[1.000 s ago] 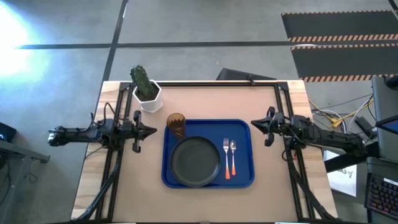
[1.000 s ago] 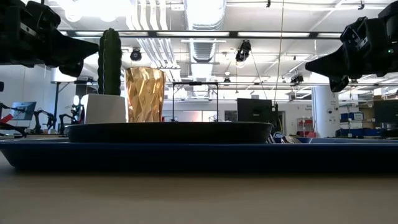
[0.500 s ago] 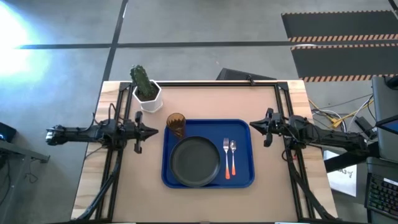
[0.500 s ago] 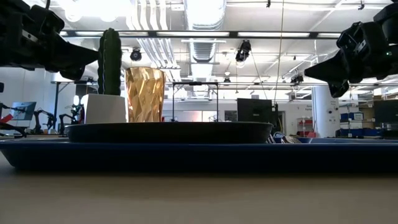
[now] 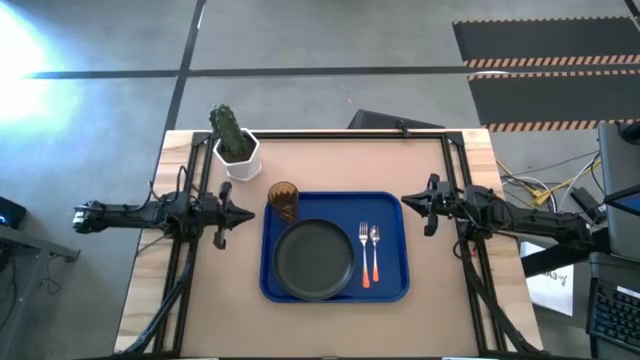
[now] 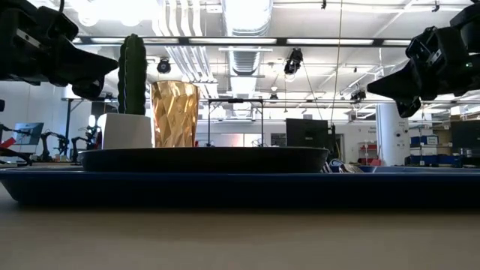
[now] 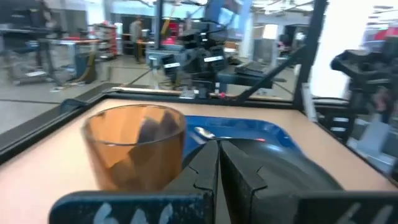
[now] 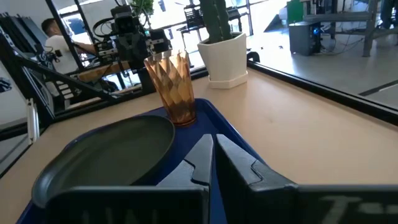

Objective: Pick and place plate/cup/fork/spoon on tray
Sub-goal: Return to Home Position

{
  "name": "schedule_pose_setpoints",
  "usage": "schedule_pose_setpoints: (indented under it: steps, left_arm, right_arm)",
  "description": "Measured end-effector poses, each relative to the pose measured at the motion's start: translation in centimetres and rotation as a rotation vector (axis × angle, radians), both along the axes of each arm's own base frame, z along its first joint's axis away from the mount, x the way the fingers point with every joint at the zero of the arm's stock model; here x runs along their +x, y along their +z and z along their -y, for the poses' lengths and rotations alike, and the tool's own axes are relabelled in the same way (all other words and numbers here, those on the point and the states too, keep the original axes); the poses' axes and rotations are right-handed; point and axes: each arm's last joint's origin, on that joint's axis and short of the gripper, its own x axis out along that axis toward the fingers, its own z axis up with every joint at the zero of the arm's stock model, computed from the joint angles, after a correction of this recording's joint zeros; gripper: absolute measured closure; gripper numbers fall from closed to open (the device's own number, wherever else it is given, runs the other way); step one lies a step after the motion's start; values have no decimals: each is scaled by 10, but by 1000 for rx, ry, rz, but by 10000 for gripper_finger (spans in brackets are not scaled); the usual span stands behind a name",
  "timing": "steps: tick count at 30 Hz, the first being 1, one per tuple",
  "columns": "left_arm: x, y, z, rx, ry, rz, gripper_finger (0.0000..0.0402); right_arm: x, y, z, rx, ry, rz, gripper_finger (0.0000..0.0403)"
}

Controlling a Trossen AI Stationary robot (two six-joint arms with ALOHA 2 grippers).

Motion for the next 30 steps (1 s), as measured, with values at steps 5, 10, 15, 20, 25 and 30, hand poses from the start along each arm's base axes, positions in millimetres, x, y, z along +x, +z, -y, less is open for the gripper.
schedule_pose_setpoints:
  steps: [5, 10, 15, 20, 25, 30]
  left_arm:
    - [-2, -1, 1, 16, -33, -3, 402]
    - [-5, 3, 1, 46, -34, 42, 402]
    - [-6, 3, 0, 75, -1, 50, 402]
    - [-4, 1, 0, 75, 2, 25, 402]
    - [-3, 0, 0, 76, 5, 7, 402]
    - [-2, -1, 0, 76, 6, -2, 402]
  right_arm:
    - [0, 0, 0, -7, 1, -2, 394]
    - [0, 0, 0, -6, 1, -7, 394]
    - [0, -1, 0, -4, 0, -9, 394]
    - [0, -1, 0, -3, 0, -8, 394]
    - [0, 0, 0, -4, -1, -5, 394]
    - [0, 0, 0, 6, -2, -1, 394]
